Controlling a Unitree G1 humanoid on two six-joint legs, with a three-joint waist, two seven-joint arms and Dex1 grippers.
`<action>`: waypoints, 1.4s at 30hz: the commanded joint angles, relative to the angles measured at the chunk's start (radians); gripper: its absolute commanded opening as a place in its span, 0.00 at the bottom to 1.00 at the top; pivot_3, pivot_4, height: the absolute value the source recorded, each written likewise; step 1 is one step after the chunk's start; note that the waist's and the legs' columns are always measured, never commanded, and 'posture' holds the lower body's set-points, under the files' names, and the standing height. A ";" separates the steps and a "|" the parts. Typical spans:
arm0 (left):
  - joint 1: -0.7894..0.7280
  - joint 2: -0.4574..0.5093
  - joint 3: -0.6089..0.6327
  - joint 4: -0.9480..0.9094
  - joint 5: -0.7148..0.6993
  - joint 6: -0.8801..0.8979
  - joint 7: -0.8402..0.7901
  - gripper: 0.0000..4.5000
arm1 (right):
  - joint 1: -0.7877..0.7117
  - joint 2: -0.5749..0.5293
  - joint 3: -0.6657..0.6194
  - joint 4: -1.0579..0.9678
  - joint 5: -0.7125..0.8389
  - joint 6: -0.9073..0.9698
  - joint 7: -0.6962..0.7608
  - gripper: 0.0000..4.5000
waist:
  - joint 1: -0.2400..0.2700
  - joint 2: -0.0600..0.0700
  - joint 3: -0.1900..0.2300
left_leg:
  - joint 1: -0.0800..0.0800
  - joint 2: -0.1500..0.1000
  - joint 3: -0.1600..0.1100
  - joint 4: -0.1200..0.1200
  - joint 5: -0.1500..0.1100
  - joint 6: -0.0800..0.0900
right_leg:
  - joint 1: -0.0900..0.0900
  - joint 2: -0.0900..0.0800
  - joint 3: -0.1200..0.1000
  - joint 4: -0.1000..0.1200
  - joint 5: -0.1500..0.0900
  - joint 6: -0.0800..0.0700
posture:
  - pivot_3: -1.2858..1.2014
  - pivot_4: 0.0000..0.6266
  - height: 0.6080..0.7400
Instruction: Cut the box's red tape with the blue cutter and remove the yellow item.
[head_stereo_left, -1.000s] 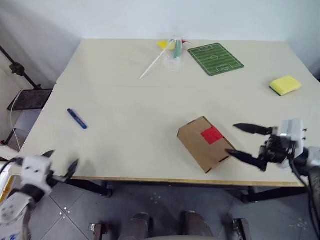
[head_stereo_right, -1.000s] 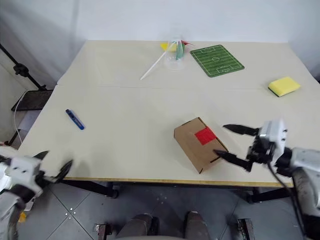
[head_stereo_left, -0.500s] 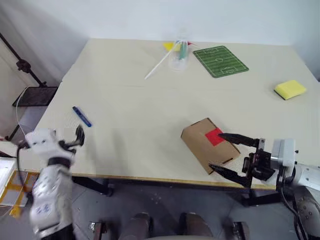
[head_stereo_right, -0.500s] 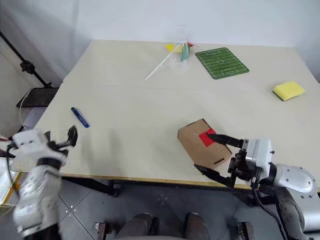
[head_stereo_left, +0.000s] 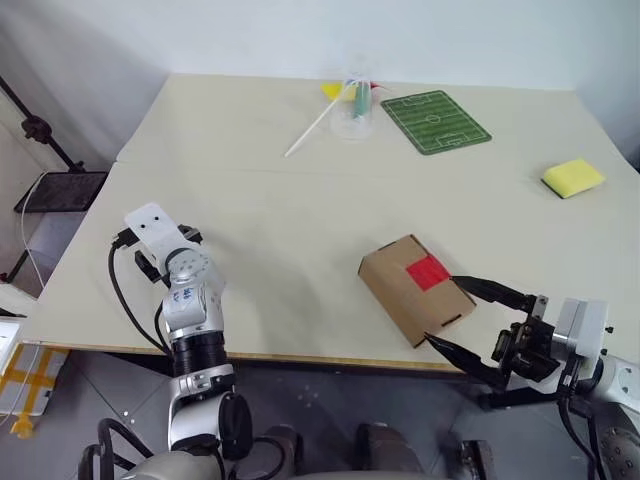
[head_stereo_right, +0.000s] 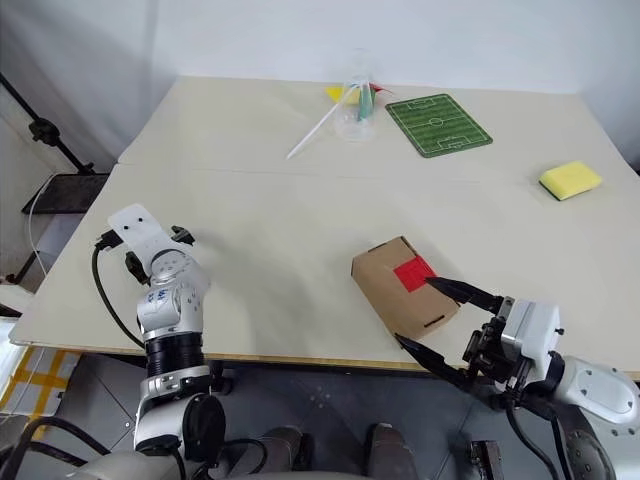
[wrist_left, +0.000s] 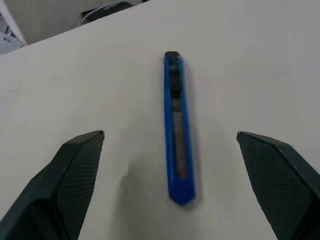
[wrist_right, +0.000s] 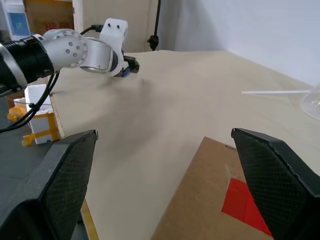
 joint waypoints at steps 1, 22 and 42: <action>-0.029 0.024 -0.031 0.033 0.020 -0.025 -0.014 1.00 | 0.016 0.010 -0.029 -0.038 0.010 -0.019 -0.029 1.00 | 0.001 0.000 0.000 | 0.000 0.000 0.000 0.000 0.000 0.000 | 0.000 0.000 0.000 0.000 0.000 0.000 | 0.52 0.24 1.00; 0.035 0.052 -0.018 0.136 -0.019 -0.031 -0.042 0.40 | 0.063 0.031 -0.014 -0.015 -0.081 -0.129 -0.051 1.00 | -0.005 0.002 -0.002 | 0.002 0.001 0.002 0.000 0.000 -0.002 | -0.001 -0.001 0.000 0.000 0.000 0.000 | 0.52 0.24 1.00; 0.481 0.355 -0.328 -0.474 -0.229 -0.219 -0.978 0.10 | 0.046 -0.008 -0.042 0.051 -0.067 -0.163 -0.014 1.00 | -0.026 0.003 -0.002 | 0.001 0.003 0.003 -0.002 0.000 -0.002 | -0.001 -0.004 0.003 0.000 0.000 -0.001 | 0.52 0.24 1.00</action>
